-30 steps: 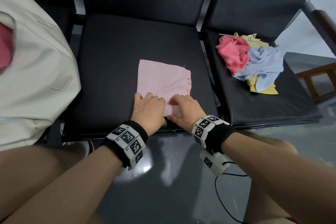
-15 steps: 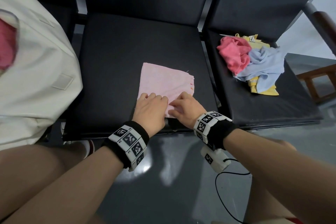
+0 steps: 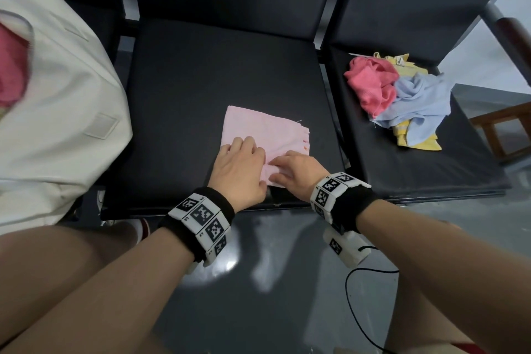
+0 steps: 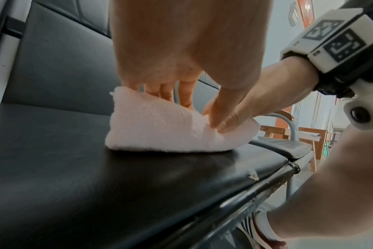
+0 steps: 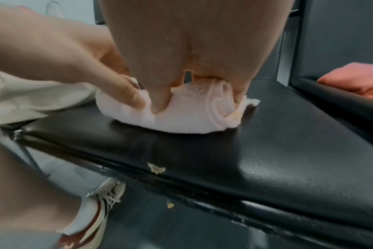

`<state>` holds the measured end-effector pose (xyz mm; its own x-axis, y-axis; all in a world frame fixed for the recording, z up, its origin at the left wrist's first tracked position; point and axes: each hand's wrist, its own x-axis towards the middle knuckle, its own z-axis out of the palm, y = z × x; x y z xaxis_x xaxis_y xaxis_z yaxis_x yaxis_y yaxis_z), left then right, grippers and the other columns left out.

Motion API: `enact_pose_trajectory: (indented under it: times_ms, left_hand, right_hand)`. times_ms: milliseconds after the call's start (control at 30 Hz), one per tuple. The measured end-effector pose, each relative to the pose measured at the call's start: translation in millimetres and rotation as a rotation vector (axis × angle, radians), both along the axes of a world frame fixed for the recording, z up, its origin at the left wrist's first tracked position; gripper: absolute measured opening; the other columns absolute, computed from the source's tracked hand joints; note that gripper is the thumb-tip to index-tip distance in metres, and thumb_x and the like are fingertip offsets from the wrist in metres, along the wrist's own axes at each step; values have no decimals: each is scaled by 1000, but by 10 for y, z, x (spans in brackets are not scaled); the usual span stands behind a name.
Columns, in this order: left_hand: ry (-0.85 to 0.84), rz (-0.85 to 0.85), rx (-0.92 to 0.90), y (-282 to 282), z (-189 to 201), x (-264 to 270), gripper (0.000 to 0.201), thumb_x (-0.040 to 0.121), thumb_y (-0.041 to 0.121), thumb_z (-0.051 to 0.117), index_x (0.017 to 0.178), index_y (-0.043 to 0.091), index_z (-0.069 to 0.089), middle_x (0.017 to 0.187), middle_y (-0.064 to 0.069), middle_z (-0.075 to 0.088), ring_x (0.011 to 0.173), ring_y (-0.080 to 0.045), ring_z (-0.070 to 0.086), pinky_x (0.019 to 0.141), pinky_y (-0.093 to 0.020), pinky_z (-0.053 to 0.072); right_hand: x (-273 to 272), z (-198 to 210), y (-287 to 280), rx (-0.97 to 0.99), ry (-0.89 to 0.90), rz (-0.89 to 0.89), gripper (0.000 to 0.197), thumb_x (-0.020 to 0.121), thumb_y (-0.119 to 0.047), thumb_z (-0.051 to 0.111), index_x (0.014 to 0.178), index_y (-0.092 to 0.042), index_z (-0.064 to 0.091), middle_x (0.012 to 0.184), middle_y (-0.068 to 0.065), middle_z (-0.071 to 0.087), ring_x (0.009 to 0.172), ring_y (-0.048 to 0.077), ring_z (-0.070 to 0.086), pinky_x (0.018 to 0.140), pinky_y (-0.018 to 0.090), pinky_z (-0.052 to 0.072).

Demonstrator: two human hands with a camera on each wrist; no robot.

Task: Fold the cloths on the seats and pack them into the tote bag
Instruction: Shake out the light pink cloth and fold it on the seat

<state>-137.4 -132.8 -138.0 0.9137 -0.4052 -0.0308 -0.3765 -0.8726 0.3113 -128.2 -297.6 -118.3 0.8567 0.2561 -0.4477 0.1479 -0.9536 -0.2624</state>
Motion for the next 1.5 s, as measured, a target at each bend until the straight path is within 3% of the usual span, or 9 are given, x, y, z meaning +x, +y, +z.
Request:
enact_pose_trajectory:
  times_ms: [200, 400, 500, 767, 967, 1100, 1233, 1367, 1500]
  left_hand:
    - [0, 7, 60, 5, -1, 14, 31, 87, 26, 58, 117, 23, 54, 113, 6, 62, 112, -19, 49, 96, -34, 31]
    - [98, 52, -3, -5, 28, 15, 33, 90, 22, 55, 121, 17, 45, 103, 0, 65, 112, -21, 51, 99, -39, 30]
    - [135, 69, -29, -7, 40, 28, 30, 93, 23, 53, 121, 16, 44, 103, -2, 65, 111, -22, 51, 101, -41, 30]
    - [-31, 13, 56, 3, -15, -25, 39, 79, 27, 65, 114, 23, 50, 112, 2, 51, 108, -23, 47, 95, -40, 34]
    - [-6, 12, 57, -8, -2, 18, 28, 89, 27, 58, 116, 23, 51, 113, 8, 60, 115, -18, 47, 103, -41, 29]
    - [62, 50, 20, -9, -1, 37, 27, 93, 30, 52, 118, 21, 53, 111, 6, 65, 115, -19, 50, 102, -43, 27]
    - [86, 65, 13, 6, 13, 39, 28, 96, 34, 47, 120, 21, 54, 107, 4, 67, 111, -20, 54, 100, -43, 29]
    - [21, 72, -53, 26, 21, 21, 40, 87, 38, 59, 123, 23, 49, 119, 2, 53, 111, -22, 51, 95, -42, 35]
    - [-49, 6, 40, 74, 12, 0, 45, 76, 28, 68, 117, 23, 50, 113, 1, 49, 106, -24, 47, 90, -40, 36]
  right_hand:
    - [91, 16, 3, 15, 1, -51, 41, 90, -39, 65, 127, -21, 61, 119, 7, 49, 116, 26, 45, 102, 40, 39]
    - [-14, -27, -38, 157, -80, -110, 37, 79, -37, 76, 103, -25, 51, 101, -1, 53, 97, 20, 51, 88, 39, 45]
    - [-22, -14, -60, 139, -74, -88, 43, 75, -35, 79, 110, -24, 58, 105, -1, 52, 102, 20, 51, 90, 37, 45]
    - [86, 88, -20, 28, 59, -62, 41, 94, -37, 61, 131, -19, 60, 118, 8, 58, 112, 25, 55, 97, 33, 42]
    - [90, 98, 14, -56, -54, -29, 43, 89, -46, 63, 127, -26, 62, 124, 0, 48, 119, 20, 44, 103, 40, 37]
    - [-3, 65, 17, -32, -117, 16, 52, 79, -43, 73, 121, -23, 52, 118, -2, 54, 114, 21, 48, 95, 40, 39]
    - [-38, 48, 23, -49, -106, 37, 48, 86, -39, 68, 128, -23, 51, 120, 1, 53, 115, 24, 49, 96, 40, 39]
    - [35, 116, 43, -43, -31, 22, 44, 91, -33, 62, 133, -22, 52, 124, 4, 53, 120, 24, 48, 100, 39, 37]
    - [153, 201, 75, -42, 94, -18, 47, 91, -33, 64, 136, -20, 53, 132, 5, 57, 123, 22, 50, 104, 33, 38]
